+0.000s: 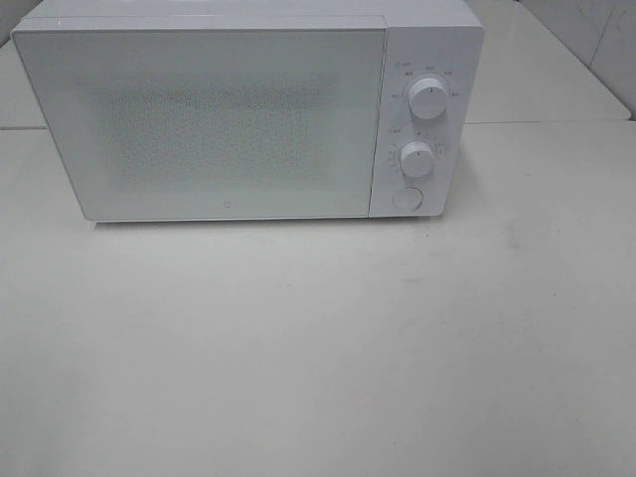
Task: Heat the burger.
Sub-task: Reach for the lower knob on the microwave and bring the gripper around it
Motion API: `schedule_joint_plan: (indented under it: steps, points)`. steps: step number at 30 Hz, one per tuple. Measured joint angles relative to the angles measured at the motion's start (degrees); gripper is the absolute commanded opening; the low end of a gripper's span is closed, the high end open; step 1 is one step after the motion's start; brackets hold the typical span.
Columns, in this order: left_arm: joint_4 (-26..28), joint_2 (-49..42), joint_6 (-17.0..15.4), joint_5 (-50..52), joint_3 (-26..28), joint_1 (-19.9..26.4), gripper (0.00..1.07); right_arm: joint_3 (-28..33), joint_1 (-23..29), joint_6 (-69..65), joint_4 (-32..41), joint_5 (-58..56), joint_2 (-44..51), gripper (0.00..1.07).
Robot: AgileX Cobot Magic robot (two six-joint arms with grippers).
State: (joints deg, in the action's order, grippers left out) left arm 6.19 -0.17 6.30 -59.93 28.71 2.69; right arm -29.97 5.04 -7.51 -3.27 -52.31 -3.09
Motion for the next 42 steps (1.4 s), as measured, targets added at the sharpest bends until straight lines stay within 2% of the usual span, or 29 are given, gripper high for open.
schedule_joint_plan:
  steps: [9,15,21,23,42]
  points:
    - [0.00,0.00,0.00,0.00,0.00,0.00,1.01,0.40,0.00,0.00,-0.17,12.72,-9.51,0.75]
    - [0.00,0.00,0.00,0.00,0.00,0.00,1.01,2.35,0.00,0.00,-0.23,25.90,-21.43,0.75]
    - [0.00,0.00,0.00,0.00,0.00,0.00,1.01,2.35,0.00,0.00,-0.23,32.26,-26.76,0.75]
    - [0.00,0.00,0.00,0.00,0.00,0.00,1.01,2.46,0.00,0.00,-0.23,38.67,-32.31,0.75]
    - [0.00,0.00,0.00,0.00,0.00,0.00,1.01,2.46,0.00,0.00,-0.57,69.21,-56.44,0.75]
